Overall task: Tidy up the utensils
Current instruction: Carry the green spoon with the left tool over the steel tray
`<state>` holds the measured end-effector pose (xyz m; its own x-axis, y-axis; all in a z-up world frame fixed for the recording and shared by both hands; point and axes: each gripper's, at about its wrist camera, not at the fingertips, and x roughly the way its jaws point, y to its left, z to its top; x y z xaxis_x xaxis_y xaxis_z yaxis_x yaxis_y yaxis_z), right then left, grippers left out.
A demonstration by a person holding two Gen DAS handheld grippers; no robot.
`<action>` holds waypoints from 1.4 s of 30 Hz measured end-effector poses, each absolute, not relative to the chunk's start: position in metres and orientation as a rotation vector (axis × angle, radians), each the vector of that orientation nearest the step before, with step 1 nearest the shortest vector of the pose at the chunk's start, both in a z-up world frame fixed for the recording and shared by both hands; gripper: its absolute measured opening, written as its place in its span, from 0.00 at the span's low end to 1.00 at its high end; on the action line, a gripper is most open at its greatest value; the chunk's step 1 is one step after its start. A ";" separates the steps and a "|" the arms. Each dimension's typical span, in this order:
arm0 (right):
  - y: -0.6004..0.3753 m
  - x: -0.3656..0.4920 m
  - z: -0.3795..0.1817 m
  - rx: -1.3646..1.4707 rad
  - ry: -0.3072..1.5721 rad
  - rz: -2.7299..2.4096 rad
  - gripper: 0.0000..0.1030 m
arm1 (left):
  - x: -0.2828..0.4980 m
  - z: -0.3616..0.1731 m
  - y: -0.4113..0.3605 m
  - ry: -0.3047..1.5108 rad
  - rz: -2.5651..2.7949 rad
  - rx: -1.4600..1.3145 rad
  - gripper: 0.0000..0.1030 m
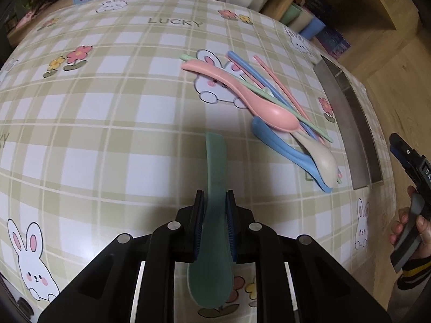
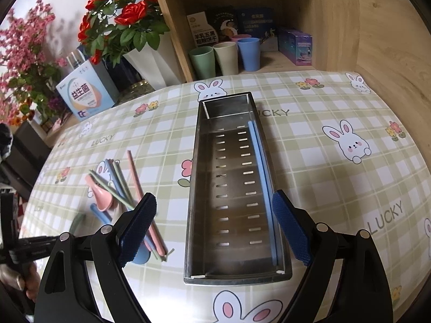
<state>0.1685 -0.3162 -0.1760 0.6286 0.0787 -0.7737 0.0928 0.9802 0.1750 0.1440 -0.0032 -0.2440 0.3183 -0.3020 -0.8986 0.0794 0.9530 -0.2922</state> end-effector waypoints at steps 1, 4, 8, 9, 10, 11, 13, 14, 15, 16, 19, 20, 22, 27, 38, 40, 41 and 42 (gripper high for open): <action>-0.317 0.168 -0.176 0.212 0.892 -0.010 0.82 | 0.144 -0.244 -0.006 1.223 -0.255 -0.188 0.15; -0.321 0.167 -0.179 0.231 0.894 -0.013 0.82 | 0.144 -0.243 -0.011 1.222 -0.254 -0.149 0.15; -0.323 0.166 -0.182 0.242 0.901 -0.015 0.82 | 0.147 -0.243 -0.011 1.228 -0.247 -0.135 0.15; -0.323 0.166 -0.183 0.244 0.903 -0.014 0.82 | 0.148 -0.243 -0.012 1.227 -0.240 -0.122 0.15; -0.323 0.166 -0.184 0.245 0.905 -0.015 0.82 | 0.149 -0.243 -0.012 1.226 -0.231 -0.105 0.15; -0.323 0.166 -0.184 0.247 0.906 -0.015 0.82 | 0.150 -0.242 -0.013 1.226 -0.226 -0.093 0.15; -0.323 0.165 -0.185 0.252 0.906 -0.016 0.82 | 0.151 -0.242 -0.014 1.227 -0.223 -0.066 0.15; -0.323 0.165 -0.185 0.255 0.906 -0.016 0.82 | 0.151 -0.242 -0.015 1.227 -0.220 -0.052 0.15; -0.323 0.165 -0.185 0.256 0.907 -0.016 0.82 | 0.152 -0.241 -0.015 1.224 -0.214 -0.033 0.15; -0.323 0.164 -0.185 0.258 0.907 -0.016 0.82 | 0.152 -0.241 -0.016 1.223 -0.214 -0.023 0.15; -0.323 0.164 -0.186 0.261 0.910 -0.012 0.82 | 0.153 -0.240 -0.016 1.224 -0.221 -0.015 0.14; -0.322 0.164 -0.187 0.263 0.912 -0.011 0.82 | 0.153 -0.240 -0.016 1.225 -0.222 -0.013 0.13; -0.322 0.163 -0.187 0.265 0.913 -0.008 0.82 | 0.153 -0.239 -0.017 1.227 -0.223 0.000 0.13; -0.326 0.163 -0.186 0.279 0.908 -0.010 0.82 | 0.151 -0.233 -0.021 1.213 -0.235 0.001 0.13; -0.356 0.169 -0.179 0.326 0.875 -0.041 0.82 | 0.187 -0.182 -0.083 1.188 -0.274 -0.365 0.13; -0.363 0.170 -0.177 0.329 0.869 -0.044 0.82 | 0.196 -0.176 -0.108 1.183 -0.299 -0.408 0.13; -0.367 0.170 -0.176 0.330 0.867 -0.045 0.82 | 0.200 -0.175 -0.118 1.184 -0.308 -0.415 0.13; -0.370 0.171 -0.176 0.332 0.865 -0.047 0.82 | 0.206 -0.173 -0.135 1.183 -0.324 -0.424 0.13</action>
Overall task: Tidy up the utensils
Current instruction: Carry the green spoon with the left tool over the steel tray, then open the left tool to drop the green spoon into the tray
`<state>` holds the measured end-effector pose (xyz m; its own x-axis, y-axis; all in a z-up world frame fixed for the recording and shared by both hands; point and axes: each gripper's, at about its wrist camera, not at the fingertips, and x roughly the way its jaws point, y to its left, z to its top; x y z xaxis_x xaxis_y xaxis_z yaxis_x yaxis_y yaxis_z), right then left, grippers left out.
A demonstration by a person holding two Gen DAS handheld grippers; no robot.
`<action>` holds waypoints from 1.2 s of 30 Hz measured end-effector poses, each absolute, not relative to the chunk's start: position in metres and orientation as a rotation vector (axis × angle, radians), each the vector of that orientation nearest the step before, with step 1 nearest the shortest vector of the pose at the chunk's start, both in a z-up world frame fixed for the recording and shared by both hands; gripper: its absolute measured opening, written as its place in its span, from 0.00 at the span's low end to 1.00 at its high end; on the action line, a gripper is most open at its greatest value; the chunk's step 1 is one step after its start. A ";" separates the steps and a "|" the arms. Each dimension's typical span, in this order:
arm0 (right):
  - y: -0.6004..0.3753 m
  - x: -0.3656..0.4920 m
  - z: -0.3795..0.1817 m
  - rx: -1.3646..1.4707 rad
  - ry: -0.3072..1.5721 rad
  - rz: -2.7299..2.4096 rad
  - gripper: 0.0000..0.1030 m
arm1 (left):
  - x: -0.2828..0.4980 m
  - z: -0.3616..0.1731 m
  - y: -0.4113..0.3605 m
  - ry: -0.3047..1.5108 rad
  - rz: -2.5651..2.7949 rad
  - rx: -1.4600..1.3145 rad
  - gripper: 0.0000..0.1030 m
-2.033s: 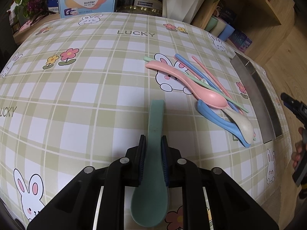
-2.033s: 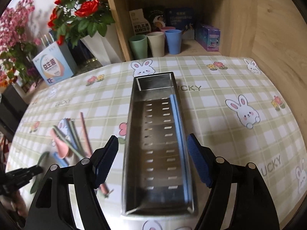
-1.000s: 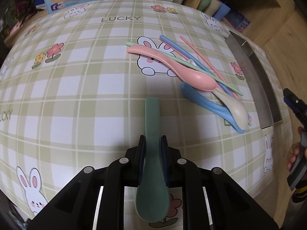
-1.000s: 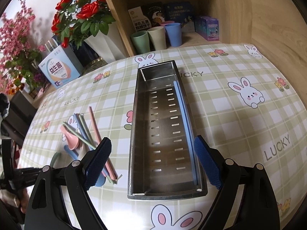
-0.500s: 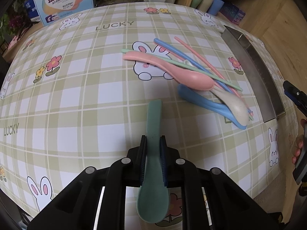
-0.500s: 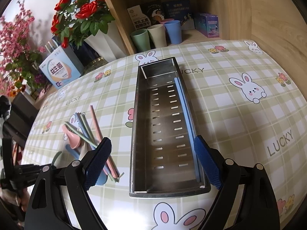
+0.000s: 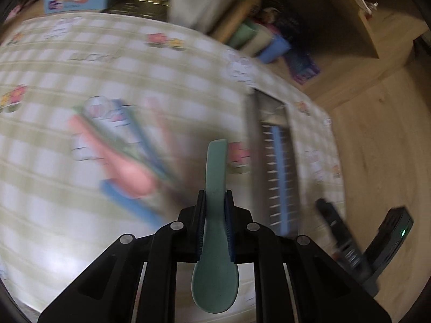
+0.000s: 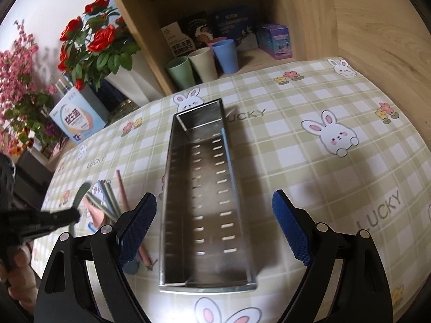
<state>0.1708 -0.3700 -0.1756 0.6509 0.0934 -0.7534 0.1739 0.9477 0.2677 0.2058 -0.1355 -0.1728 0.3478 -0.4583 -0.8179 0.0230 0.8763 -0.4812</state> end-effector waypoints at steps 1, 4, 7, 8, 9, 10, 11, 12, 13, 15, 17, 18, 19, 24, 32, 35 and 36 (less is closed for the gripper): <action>-0.375 0.171 -0.175 0.337 0.862 -0.049 0.82 | 0.211 -0.172 -0.150 1.182 -0.337 -0.434 0.13; -0.387 0.172 -0.175 0.353 0.855 -0.058 0.82 | 0.220 -0.174 -0.185 1.186 -0.365 -0.490 0.13; -0.402 0.173 -0.175 0.370 0.849 -0.072 0.82 | 0.226 -0.181 -0.214 1.185 -0.391 -0.535 0.13; -0.405 0.173 -0.176 0.373 0.849 -0.075 0.82 | 0.227 -0.185 -0.225 1.188 -0.388 -0.539 0.13; -0.408 0.172 -0.176 0.377 0.847 -0.078 0.82 | 0.227 -0.187 -0.230 1.188 -0.391 -0.542 0.13; -0.413 0.172 -0.177 0.382 0.846 -0.082 0.82 | 0.228 -0.191 -0.237 1.182 -0.391 -0.536 0.13; -0.415 0.172 -0.178 0.385 0.846 -0.085 0.82 | 0.229 -0.193 -0.242 1.174 -0.387 -0.525 0.13; -0.418 0.172 -0.178 0.389 0.845 -0.088 0.82 | 0.229 -0.196 -0.248 1.162 -0.380 -0.502 0.13; -0.421 0.172 -0.180 0.394 0.845 -0.091 0.82 | 0.228 -0.199 -0.252 1.155 -0.372 -0.482 0.13; -0.425 0.172 -0.183 0.403 0.847 -0.093 0.82 | 0.229 -0.205 -0.257 1.146 -0.358 -0.446 0.13; -0.428 0.171 -0.186 0.411 0.850 -0.096 0.82 | 0.228 -0.210 -0.262 1.139 -0.335 -0.390 0.13; -0.429 0.170 -0.188 0.415 0.853 -0.098 0.82 | 0.229 -0.212 -0.263 1.136 -0.329 -0.374 0.13; -0.429 0.170 -0.189 0.418 0.855 -0.099 0.82 | 0.229 -0.214 -0.264 1.133 -0.327 -0.356 0.13; -0.430 0.169 -0.195 0.432 0.870 -0.104 0.82 | 0.230 -0.222 -0.265 1.136 -0.304 -0.296 0.13; -0.431 0.162 -0.189 0.433 0.863 -0.123 0.82 | 0.223 -0.214 -0.265 1.115 -0.327 -0.201 0.24; -0.431 0.158 -0.186 0.436 0.855 -0.132 0.82 | 0.218 -0.202 -0.261 1.086 -0.352 -0.172 0.30; -0.430 0.156 -0.184 0.436 0.853 -0.136 0.82 | 0.216 -0.197 -0.258 1.070 -0.364 -0.161 0.33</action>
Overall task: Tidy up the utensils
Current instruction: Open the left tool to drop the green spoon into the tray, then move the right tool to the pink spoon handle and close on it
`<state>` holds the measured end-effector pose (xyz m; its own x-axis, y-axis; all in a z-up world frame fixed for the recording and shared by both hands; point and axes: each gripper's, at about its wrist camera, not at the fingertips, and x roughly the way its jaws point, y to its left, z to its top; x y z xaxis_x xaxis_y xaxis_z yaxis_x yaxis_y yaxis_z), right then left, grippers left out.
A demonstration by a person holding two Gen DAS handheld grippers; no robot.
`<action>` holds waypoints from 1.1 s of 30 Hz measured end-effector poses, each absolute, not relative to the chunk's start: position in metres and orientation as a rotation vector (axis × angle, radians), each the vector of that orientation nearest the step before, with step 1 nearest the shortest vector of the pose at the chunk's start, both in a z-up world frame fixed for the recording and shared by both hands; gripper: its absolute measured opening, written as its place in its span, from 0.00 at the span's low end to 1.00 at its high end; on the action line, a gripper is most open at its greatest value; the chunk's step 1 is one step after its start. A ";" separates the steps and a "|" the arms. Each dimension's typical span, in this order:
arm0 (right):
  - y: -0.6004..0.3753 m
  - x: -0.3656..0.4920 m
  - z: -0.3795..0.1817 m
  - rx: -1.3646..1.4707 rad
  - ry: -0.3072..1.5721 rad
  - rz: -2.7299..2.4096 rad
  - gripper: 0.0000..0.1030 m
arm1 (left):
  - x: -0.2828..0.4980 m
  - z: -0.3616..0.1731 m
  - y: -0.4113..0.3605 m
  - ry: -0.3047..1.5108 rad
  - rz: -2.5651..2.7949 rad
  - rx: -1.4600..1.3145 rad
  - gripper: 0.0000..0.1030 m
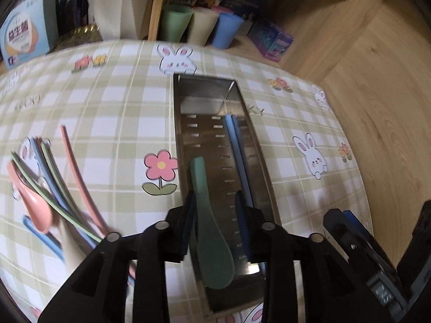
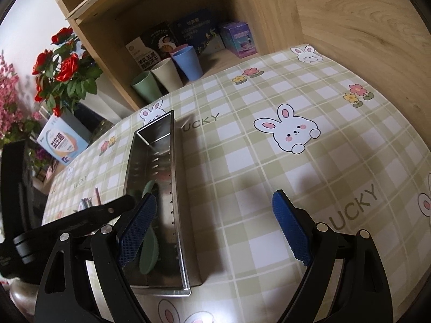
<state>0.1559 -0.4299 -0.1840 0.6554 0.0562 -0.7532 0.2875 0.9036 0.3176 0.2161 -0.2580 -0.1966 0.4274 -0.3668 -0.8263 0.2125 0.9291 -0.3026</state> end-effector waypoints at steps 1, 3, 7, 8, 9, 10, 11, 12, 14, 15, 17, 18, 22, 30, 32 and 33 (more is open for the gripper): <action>-0.429 0.155 -0.183 0.435 0.851 -0.139 0.82 | 0.214 -0.191 -0.255 1.054 -0.372 -0.147 0.34; -0.425 0.152 -0.180 0.432 0.846 -0.142 0.82 | 0.209 -0.180 -0.244 1.021 -0.378 -0.135 0.40; -0.413 0.150 -0.178 0.424 0.848 -0.132 0.82 | 0.201 -0.164 -0.216 0.971 -0.371 -0.098 0.44; -0.408 0.150 -0.177 0.418 0.851 -0.128 0.82 | 0.199 -0.162 -0.206 0.963 -0.363 -0.089 0.46; -0.405 0.150 -0.177 0.413 0.852 -0.122 0.82 | 0.197 -0.161 -0.197 0.960 -0.348 -0.081 0.47; -0.400 0.150 -0.176 0.407 0.855 -0.116 0.82 | 0.196 -0.160 -0.188 0.958 -0.335 -0.078 0.47; -0.396 0.151 -0.176 0.401 0.857 -0.111 0.82 | 0.196 -0.160 -0.180 0.956 -0.325 -0.078 0.48; -0.393 0.151 -0.176 0.396 0.859 -0.107 0.82 | 0.195 -0.160 -0.168 0.956 -0.307 -0.076 0.48; -0.384 0.152 -0.174 0.380 0.861 -0.096 0.82 | 0.194 -0.162 -0.143 0.954 -0.264 -0.080 0.49; -0.379 0.153 -0.173 0.371 0.863 -0.090 0.82 | 0.193 -0.162 -0.133 0.955 -0.246 -0.083 0.49; -0.371 0.154 -0.171 0.354 0.869 -0.083 0.82 | 0.194 -0.165 -0.109 0.958 -0.198 -0.091 0.50; -0.367 0.155 -0.171 0.347 0.875 -0.079 0.82 | 0.193 -0.166 -0.098 0.960 -0.179 -0.095 0.50; -0.351 0.158 -0.169 0.319 0.892 -0.069 0.82 | 0.191 -0.173 -0.056 0.968 -0.104 -0.123 0.51; -0.303 0.167 -0.164 0.198 0.915 0.021 0.82 | 0.174 -0.187 -0.016 0.951 -0.037 -0.075 0.68; -0.290 0.169 -0.164 0.169 0.920 0.048 0.82 | 0.170 -0.190 -0.009 0.943 -0.039 -0.072 0.75; -0.284 0.170 -0.165 0.155 0.924 0.062 0.82 | 0.169 -0.192 -0.005 0.939 -0.043 -0.080 0.81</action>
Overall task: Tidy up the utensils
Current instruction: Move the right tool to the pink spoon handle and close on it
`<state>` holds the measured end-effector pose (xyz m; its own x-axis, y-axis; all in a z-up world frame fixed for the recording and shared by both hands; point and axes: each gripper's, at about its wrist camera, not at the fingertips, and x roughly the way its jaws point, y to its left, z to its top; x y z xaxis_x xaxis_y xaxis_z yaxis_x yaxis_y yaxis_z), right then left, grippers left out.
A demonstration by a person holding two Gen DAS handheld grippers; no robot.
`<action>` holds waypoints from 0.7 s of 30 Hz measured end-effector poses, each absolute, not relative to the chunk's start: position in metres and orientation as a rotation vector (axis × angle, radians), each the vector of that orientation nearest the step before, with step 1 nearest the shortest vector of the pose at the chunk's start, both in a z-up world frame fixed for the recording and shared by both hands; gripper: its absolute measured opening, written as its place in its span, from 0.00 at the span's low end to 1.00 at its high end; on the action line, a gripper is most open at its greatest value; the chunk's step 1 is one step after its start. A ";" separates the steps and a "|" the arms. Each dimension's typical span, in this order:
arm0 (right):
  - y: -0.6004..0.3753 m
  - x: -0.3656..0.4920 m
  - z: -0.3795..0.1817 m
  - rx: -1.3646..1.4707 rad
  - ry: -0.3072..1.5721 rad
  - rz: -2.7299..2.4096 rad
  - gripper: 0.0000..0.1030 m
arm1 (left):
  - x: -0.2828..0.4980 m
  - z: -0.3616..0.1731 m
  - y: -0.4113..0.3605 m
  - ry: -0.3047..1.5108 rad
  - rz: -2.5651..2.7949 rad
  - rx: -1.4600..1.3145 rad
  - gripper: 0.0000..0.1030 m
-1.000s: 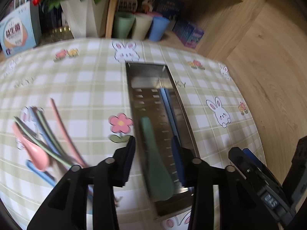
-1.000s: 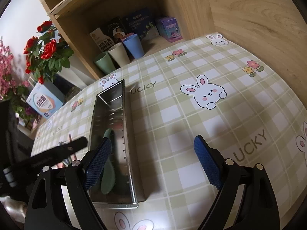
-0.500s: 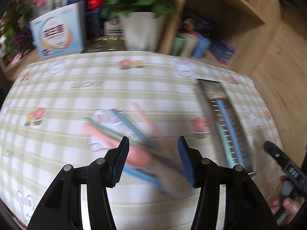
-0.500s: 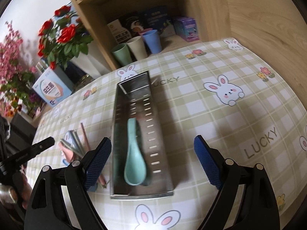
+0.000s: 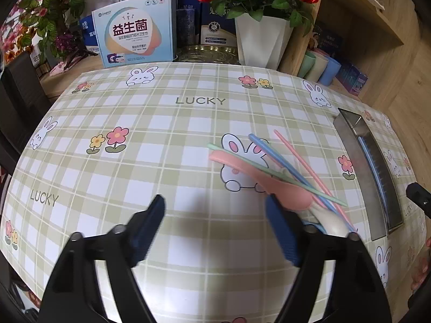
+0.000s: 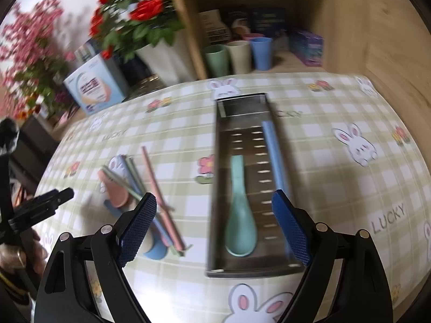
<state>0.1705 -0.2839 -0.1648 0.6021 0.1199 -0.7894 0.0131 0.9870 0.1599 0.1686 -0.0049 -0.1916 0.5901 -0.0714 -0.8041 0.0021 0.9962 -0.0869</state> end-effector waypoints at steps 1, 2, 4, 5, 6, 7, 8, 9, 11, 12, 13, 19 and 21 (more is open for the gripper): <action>-0.277 0.172 -0.166 0.141 0.931 0.077 0.82 | 0.167 -0.193 -0.001 0.936 -0.047 -0.091 0.82; -0.271 0.173 -0.168 0.129 0.938 0.091 0.82 | 0.165 -0.194 0.003 0.932 -0.051 -0.102 0.83; -0.257 0.177 -0.171 0.100 0.954 0.133 0.78 | 0.163 -0.196 0.012 0.927 -0.053 -0.123 0.84; -0.249 0.180 -0.173 0.085 0.964 0.157 0.74 | 0.163 -0.198 0.014 0.928 -0.050 -0.127 0.85; -0.241 0.183 -0.175 0.070 0.975 0.181 0.72 | 0.163 -0.200 0.018 0.929 -0.046 -0.133 0.85; -0.235 0.186 -0.177 0.057 0.983 0.200 0.67 | 0.163 -0.202 0.022 0.932 -0.039 -0.140 0.85; -0.225 0.190 -0.180 0.036 0.993 0.227 0.63 | 0.162 -0.204 0.027 0.935 -0.031 -0.148 0.85; -0.218 0.193 -0.182 0.023 1.000 0.248 0.59 | 0.162 -0.205 0.029 0.938 -0.025 -0.152 0.85; -0.198 0.202 -0.188 -0.005 1.023 0.308 0.43 | 0.161 -0.208 0.037 0.938 -0.013 -0.157 0.85; -0.190 0.206 -0.190 -0.017 1.033 0.333 0.41 | 0.160 -0.209 0.042 0.932 -0.007 -0.160 0.85; -0.180 0.211 -0.193 -0.033 1.040 0.357 0.36 | 0.159 -0.210 0.047 0.926 -0.005 -0.166 0.85; -0.117 0.242 -0.214 -0.191 1.070 0.484 0.30 | 0.157 -0.216 0.072 0.916 0.022 -0.182 0.85; -0.101 0.253 -0.223 -0.215 1.089 0.507 0.30 | 0.156 -0.219 0.078 0.913 0.027 -0.194 0.85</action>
<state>0.2533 -0.1006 -0.2226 0.3638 0.2870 -0.8862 -0.4939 0.8661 0.0778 0.1562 0.0783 -0.2185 0.6120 -0.0592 -0.7887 -0.1053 0.9822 -0.1555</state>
